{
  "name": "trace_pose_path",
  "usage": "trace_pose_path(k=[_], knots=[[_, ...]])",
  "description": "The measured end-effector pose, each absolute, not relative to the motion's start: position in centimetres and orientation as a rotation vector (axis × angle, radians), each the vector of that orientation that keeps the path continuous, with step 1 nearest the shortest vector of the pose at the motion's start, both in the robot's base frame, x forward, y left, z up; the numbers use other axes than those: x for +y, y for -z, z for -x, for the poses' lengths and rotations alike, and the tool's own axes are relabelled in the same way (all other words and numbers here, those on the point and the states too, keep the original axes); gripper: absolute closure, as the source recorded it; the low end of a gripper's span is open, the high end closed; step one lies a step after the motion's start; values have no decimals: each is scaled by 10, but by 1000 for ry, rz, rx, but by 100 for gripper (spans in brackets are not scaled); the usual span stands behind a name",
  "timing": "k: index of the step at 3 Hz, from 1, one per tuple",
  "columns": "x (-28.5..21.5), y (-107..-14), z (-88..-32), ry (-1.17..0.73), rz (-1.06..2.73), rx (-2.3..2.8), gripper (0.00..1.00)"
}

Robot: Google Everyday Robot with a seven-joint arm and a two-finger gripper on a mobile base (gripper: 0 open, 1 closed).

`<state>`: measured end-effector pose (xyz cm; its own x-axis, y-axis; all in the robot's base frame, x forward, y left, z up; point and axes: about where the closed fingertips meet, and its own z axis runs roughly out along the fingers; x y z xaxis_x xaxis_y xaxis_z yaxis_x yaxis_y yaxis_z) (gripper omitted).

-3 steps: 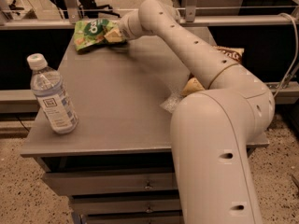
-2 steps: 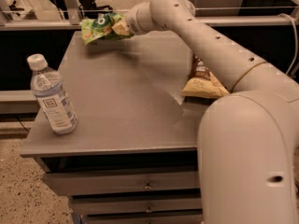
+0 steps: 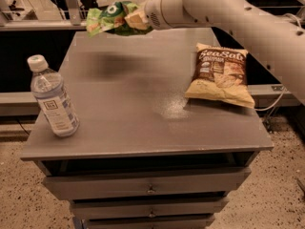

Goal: Pick green rice chip bag

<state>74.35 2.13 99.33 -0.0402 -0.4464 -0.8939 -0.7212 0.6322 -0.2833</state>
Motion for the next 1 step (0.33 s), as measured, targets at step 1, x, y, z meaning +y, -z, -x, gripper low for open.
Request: trace_pose_path(k=[1], knots=[[13,-998,-732,-279,966,1682,100]])
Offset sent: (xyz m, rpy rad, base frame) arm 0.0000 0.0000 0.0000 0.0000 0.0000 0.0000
